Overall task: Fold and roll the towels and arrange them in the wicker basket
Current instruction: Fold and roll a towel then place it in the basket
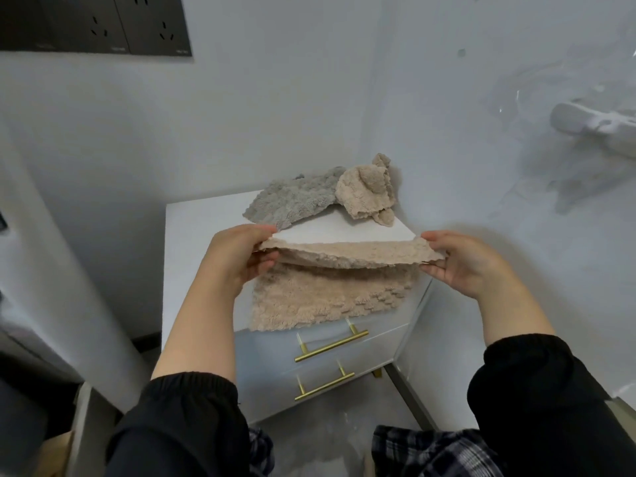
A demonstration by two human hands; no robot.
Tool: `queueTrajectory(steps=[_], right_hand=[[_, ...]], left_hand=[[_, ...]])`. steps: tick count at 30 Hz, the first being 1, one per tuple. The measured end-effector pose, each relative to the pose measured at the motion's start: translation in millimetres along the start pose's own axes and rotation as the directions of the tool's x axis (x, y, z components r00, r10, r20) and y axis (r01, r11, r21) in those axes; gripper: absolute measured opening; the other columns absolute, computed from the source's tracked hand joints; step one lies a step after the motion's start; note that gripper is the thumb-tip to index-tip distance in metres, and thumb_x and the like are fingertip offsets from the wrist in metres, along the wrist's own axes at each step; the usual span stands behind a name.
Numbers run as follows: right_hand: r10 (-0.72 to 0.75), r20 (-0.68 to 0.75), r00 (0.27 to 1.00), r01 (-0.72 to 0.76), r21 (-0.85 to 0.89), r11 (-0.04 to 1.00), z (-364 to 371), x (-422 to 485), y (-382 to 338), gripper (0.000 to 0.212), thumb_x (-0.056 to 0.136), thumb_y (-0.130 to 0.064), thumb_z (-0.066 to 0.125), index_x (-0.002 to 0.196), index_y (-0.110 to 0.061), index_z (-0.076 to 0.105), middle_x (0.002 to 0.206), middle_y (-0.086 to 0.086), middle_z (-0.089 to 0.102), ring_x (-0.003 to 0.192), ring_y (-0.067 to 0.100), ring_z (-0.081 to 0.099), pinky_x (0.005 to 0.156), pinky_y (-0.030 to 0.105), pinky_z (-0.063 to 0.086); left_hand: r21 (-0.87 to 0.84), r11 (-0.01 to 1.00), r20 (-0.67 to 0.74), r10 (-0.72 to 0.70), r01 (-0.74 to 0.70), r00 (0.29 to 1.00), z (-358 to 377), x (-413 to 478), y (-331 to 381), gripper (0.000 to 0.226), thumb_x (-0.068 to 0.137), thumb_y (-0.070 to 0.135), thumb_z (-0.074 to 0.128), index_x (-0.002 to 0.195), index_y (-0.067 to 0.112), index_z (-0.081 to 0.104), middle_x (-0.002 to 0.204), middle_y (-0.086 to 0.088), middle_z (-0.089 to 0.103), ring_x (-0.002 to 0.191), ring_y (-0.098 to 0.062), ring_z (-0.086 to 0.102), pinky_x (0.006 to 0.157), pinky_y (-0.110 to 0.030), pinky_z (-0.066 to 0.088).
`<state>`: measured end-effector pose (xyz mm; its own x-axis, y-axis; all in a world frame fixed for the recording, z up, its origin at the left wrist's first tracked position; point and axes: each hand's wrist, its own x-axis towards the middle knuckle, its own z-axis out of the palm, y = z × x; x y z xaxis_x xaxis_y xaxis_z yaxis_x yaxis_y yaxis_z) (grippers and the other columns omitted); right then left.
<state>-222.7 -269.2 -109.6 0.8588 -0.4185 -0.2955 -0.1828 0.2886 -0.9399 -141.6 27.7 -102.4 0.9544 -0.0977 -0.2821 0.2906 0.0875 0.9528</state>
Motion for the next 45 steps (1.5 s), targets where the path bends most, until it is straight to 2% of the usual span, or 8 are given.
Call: queueTrajectory(steps=[3, 7, 13, 19, 27, 32, 40, 45], right_hand=[[0.077, -0.015, 0.997, -0.079, -0.165, 0.983, -9.1, -4.1, 4.8, 0.023, 0.09, 0.007, 0.046, 0.08, -0.009, 0.061, 0.088, 0.007, 0.057, 0.069, 0.019, 0.062, 0.048, 0.023, 0.054], [0.012, -0.129, 0.992, -0.087, -0.591, 0.802, -11.5, -3.1, 14.4, 0.011, 0.086, -0.002, 0.062, 0.079, -0.008, 0.066, 0.091, 0.011, 0.062, 0.078, 0.022, 0.058, 0.063, 0.03, 0.05], [-0.495, -0.069, 0.866, 0.23, -0.825, 0.517, 16.3, -9.2, 23.1, 0.019, 0.085, -0.004, 0.054, 0.086, -0.017, 0.068, 0.092, 0.004, 0.066, 0.084, 0.019, 0.057, 0.072, 0.023, 0.038], [-0.307, 0.342, 0.888, 0.415, -0.884, 0.215, 44.6, -5.5, 42.4, 0.025, 0.094, -0.015, 0.05, 0.11, -0.015, 0.07, 0.115, 0.0, 0.066, 0.104, 0.014, 0.056, 0.086, 0.021, 0.037], [-0.267, 0.386, 0.883, 0.426, -0.898, 0.11, 55.0, 17.9, 55.4, 0.033, 0.1, -0.025, 0.038, 0.121, -0.012, 0.06, 0.115, 0.007, 0.063, 0.106, 0.027, 0.055, 0.093, 0.04, 0.043], [-0.253, 0.35, 0.902, 0.389, -0.913, 0.122, 59.9, 30.4, 58.2, 0.043, 0.103, -0.029, 0.03, 0.142, -0.015, 0.042, 0.152, 0.004, 0.035, 0.141, 0.022, 0.027, 0.117, 0.046, 0.016], [-0.326, 0.28, 0.903, 0.407, -0.803, 0.436, 56.1, 12.0, 45.5, 0.036, 0.089, -0.034, 0.063, 0.121, -0.021, 0.055, 0.123, -0.003, 0.055, 0.115, 0.014, 0.05, 0.089, 0.024, 0.036], [-0.243, 0.355, 0.903, 0.415, -0.868, 0.274, 50.9, 3.4, 43.6, 0.025, 0.075, -0.02, 0.074, 0.094, -0.019, 0.058, 0.126, 0.003, 0.055, 0.108, 0.016, 0.05, 0.078, 0.024, 0.035]], left_hand=[[0.403, 0.915, 0.027, 0.004, -0.015, 1.0, -6.9, -13.1, 1.4, 0.01, 0.09, 0.006, 0.059, 0.087, 0.005, 0.069, 0.062, -0.008, 0.057, 0.039, -0.012, 0.055, 0.045, -0.021, 0.052], [0.849, 0.528, 0.037, -0.096, 0.019, 0.995, -5.1, -19.4, -4.1, 0.02, 0.087, 0.017, 0.062, 0.073, 0.003, 0.064, 0.059, -0.009, 0.053, 0.045, -0.019, 0.043, 0.046, -0.022, 0.035], [0.935, 0.322, 0.068, 0.256, -0.151, 0.964, 14.4, -19.5, -11.4, 0.023, 0.091, 0.03, 0.054, 0.087, 0.013, 0.069, 0.087, -0.004, 0.065, 0.084, -0.024, 0.06, 0.072, -0.03, 0.047], [0.972, 0.078, 0.226, -0.027, -0.224, 0.974, 48.7, -14.9, -48.8, 0.059, 0.097, 0.047, 0.04, 0.148, 0.021, 0.026, 0.154, -0.01, 0.024, 0.141, -0.035, 0.019, 0.112, -0.049, 0.027], [0.967, 0.045, 0.246, 0.065, -0.249, 0.967, 44.0, 20.8, -62.1, 0.057, 0.102, 0.047, 0.018, 0.153, 0.027, 0.003, 0.161, -0.003, -0.008, 0.147, -0.028, -0.011, 0.117, -0.052, -0.001], [0.958, 0.047, 0.259, 0.283, -0.284, 0.923, 41.1, 34.0, -70.7, 0.055, 0.101, 0.047, 0.02, 0.152, 0.026, 0.016, 0.161, -0.002, 0.005, 0.148, -0.025, -0.003, 0.117, -0.052, 0.002], [0.786, 0.25, 0.423, 0.451, -0.566, 0.786, 30.3, 31.3, -65.3, 0.065, 0.072, 0.047, 0.076, 0.129, 0.022, 0.054, 0.143, 0.0, 0.042, 0.143, -0.023, 0.019, 0.117, -0.045, 0.016], [0.73, 0.222, 0.481, 0.505, -0.646, 0.717, 31.0, 25.2, -62.1, 0.023, 0.072, 0.017, 0.075, 0.093, 0.017, 0.066, 0.109, 0.001, 0.055, 0.11, -0.018, 0.044, 0.094, -0.03, 0.04]])
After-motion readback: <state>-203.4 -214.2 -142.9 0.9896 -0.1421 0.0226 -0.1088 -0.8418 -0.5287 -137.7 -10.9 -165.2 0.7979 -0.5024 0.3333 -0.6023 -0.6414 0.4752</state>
